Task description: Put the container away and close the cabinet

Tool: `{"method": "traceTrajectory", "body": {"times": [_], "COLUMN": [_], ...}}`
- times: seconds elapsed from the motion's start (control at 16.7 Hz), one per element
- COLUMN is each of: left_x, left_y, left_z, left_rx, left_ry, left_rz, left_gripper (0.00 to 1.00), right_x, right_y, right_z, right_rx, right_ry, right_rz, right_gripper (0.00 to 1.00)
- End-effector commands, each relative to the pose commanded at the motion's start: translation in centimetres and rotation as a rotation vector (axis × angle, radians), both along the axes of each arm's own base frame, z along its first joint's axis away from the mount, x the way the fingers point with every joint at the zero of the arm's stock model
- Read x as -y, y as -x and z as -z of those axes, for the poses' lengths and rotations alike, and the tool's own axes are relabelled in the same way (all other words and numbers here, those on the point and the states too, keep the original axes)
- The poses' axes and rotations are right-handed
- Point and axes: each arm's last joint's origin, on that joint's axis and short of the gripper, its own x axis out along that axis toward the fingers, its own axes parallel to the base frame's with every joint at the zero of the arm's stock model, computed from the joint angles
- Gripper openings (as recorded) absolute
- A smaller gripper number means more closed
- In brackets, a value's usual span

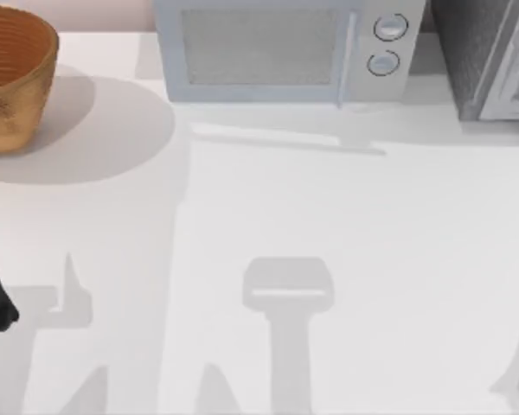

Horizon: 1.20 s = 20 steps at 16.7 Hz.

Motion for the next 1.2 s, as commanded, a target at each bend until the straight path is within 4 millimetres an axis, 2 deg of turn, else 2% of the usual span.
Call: {"method": "traceTrajectory", "body": {"times": [0.18,0.3,0.72,0.96,1.08,1.2], "left_x": [0.0,0.0,0.0,0.0,0.0,0.0], "left_y": [0.0,0.0,0.0,0.0,0.0,0.0], "left_z": [0.0,0.0,0.0,0.0,0.0,0.0], "left_rx": [0.000,0.000,0.000,0.000,0.000,0.000], "left_ry": [0.000,0.000,0.000,0.000,0.000,0.000], "left_rz": [0.000,0.000,0.000,0.000,0.000,0.000], "left_gripper": [1.00,1.00,1.00,1.00,1.00,1.00], "right_x": [2.7,3.6,3.8,6.4,8.2,9.8], "right_y": [0.7,1.1,1.0,-0.1,-0.9,-1.7], "right_z": [1.4,1.8,1.8,-0.7,-3.2,-6.4], "right_rx": [-0.003,-0.002,-0.004,-0.002,-0.005,-0.010], "right_ry": [-0.003,-0.002,-0.005,-0.004,-0.008,-0.017], "right_rz": [0.001,0.002,0.003,0.010,0.010,0.007], "right_gripper": [1.00,1.00,1.00,1.00,1.00,1.00]}}
